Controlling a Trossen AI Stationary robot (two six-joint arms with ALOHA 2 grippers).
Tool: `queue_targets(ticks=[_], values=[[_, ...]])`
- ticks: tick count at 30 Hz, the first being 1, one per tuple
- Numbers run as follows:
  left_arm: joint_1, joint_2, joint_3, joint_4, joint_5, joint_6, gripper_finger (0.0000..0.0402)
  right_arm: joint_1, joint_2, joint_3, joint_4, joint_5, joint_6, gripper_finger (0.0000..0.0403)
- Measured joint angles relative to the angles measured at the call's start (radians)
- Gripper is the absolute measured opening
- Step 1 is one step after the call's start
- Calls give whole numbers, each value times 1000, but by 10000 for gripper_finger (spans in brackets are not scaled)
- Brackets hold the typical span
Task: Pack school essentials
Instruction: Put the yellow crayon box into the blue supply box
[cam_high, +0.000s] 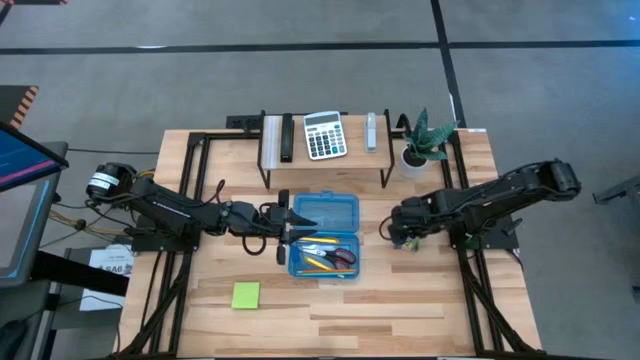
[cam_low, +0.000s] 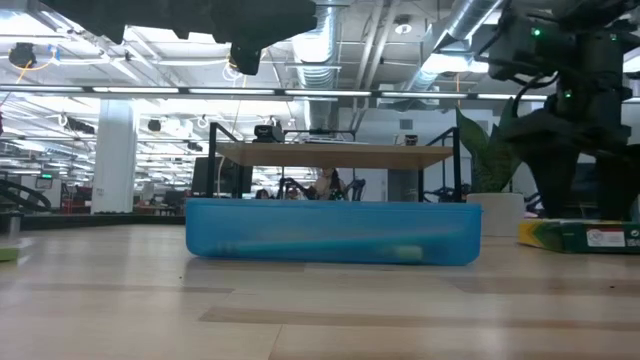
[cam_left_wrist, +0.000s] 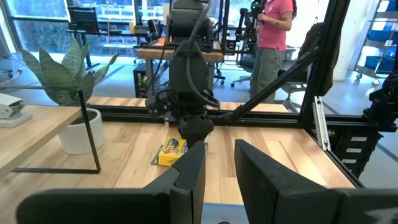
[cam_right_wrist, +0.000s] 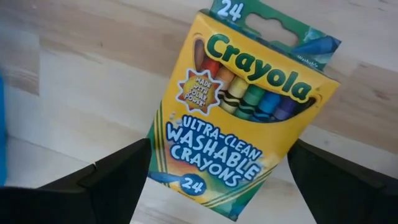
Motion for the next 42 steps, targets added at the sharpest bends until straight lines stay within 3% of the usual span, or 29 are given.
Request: queue_targets(ticks=[7,15,28,42], values=[[0,0,0,0,0,0,72,0,0,0,69,5,3,397],[0,0,0,1,0,0,72,-6,34,0,107,83,29,399],[0,0,0,-4,0,0,72,-6,231,9,172,83,-74,396],[0,0,0,-5,0,0,72,-6,160,-2,121,68,-176,339]])
